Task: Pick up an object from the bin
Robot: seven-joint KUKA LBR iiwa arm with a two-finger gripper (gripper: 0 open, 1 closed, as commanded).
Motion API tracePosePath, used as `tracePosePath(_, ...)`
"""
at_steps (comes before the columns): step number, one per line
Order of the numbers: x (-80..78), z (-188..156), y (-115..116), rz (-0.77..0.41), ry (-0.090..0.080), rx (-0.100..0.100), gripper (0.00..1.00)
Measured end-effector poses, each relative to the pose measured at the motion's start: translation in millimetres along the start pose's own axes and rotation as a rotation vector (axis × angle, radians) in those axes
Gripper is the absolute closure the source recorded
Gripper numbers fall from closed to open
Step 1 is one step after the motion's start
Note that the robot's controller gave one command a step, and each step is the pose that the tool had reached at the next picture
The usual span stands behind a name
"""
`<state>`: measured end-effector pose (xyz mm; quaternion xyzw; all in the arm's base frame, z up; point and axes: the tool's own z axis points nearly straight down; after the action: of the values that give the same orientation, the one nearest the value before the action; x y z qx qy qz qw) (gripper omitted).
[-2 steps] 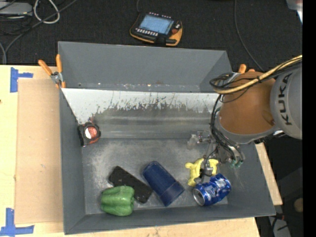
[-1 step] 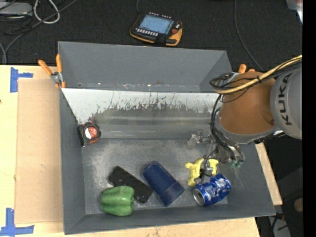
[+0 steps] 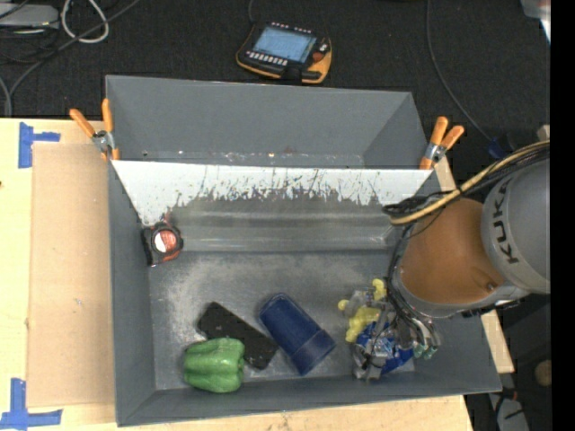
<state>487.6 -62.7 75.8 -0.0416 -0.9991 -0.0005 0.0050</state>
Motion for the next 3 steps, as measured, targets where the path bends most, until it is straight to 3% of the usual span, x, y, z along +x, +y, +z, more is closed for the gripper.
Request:
tracePosePath(1,0.8,-2.4,4.7,-0.054,-0.006,0.001,0.0)
tracePosePath(2,-8.4,-31.1,65.2,-0.024,-0.004,-0.003,0.0)
tracePosePath(3,-7.9,-30.0,62.3,-0.021,-0.002,0.0,1.0)
